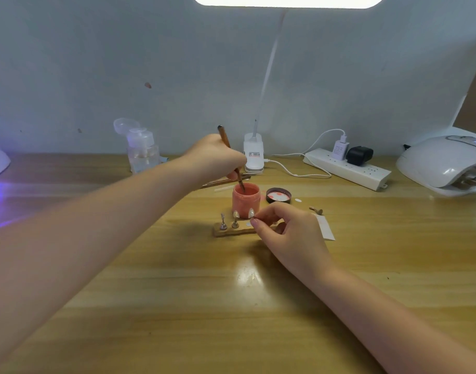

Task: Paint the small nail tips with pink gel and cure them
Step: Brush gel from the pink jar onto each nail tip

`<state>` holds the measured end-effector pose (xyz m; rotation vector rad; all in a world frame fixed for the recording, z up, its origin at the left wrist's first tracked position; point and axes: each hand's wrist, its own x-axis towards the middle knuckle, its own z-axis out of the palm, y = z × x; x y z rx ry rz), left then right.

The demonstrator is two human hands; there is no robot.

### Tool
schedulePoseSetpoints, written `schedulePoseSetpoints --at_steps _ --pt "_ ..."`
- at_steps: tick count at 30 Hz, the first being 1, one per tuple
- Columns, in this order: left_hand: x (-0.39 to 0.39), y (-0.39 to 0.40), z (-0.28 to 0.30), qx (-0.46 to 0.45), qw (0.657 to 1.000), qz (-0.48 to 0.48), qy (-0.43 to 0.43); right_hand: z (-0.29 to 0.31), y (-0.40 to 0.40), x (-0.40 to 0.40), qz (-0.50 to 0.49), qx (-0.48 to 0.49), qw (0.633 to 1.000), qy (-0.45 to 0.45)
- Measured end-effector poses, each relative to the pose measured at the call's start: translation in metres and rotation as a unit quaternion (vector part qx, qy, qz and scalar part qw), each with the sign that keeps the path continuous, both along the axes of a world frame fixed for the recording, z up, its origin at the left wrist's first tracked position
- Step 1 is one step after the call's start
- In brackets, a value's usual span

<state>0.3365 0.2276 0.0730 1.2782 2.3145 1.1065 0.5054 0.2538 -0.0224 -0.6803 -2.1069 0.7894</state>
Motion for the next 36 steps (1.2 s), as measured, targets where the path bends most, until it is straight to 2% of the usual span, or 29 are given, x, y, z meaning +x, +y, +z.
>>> schedulePoseSetpoints --at_steps 7,11,17,23,26,28,36 --pt "0.008 0.019 -0.009 -0.067 0.998 -0.004 0.0 -0.001 0.001 0.0 0.0 0.004 1.0 0.005" --pt "0.007 0.018 -0.011 -0.057 0.998 0.006 -0.041 -0.001 0.001 0.0 -0.007 0.014 1.0 -0.007" --pt "-0.018 -0.003 -0.004 0.001 0.969 0.071 -0.236 -0.001 0.002 0.0 -0.019 0.02 0.999 -0.02" --pt "-0.038 -0.032 -0.015 0.054 0.902 0.063 -0.424 -0.002 0.001 0.0 -0.031 0.022 0.999 -0.024" --pt "-0.037 -0.042 -0.021 0.089 0.871 0.052 -0.481 -0.001 0.001 0.0 -0.035 0.018 0.999 -0.029" --pt "-0.033 -0.049 -0.025 0.117 0.869 0.034 -0.48 0.0 0.0 0.001 -0.034 0.023 0.999 -0.026" --pt "-0.001 -0.073 -0.061 0.294 0.893 -0.048 -0.337 0.0 0.002 0.001 -0.038 0.025 0.999 -0.017"
